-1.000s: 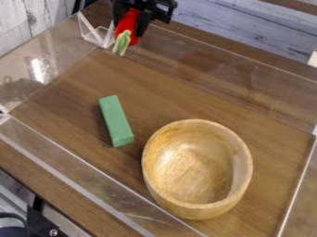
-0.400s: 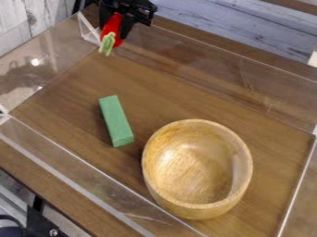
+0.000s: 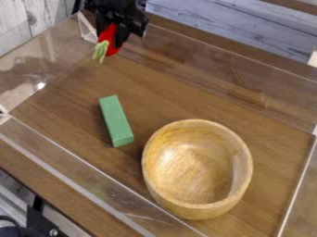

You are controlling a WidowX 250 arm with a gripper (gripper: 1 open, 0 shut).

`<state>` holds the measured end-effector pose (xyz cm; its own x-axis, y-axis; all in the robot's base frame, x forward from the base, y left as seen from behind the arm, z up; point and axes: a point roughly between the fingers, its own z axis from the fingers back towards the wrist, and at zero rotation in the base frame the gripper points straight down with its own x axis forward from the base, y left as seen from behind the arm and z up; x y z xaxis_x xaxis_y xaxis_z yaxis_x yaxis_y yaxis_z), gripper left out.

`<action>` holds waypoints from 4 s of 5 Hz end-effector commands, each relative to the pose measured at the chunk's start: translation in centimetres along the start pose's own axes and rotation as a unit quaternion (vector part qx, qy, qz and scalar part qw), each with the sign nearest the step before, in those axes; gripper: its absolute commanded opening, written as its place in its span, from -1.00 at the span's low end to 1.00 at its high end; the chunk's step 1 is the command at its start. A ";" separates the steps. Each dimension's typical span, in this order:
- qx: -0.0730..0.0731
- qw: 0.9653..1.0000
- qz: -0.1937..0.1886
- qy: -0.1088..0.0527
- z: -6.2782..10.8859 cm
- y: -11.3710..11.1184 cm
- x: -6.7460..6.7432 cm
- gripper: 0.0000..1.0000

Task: Move the red object to the left side of the table

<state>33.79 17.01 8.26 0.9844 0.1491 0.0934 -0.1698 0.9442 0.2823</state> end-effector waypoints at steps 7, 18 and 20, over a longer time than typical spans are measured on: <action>-0.033 0.986 0.157 0.043 -4.3 2.3 0.1 1.00; -0.142 0.970 0.195 0.019 0.2 5.1 -0.6 1.00; -0.150 0.973 0.174 0.011 0.2 5.2 -0.7 1.00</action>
<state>31.97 20.91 6.70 0.8784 0.4775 0.0206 -0.4754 0.8773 -0.0661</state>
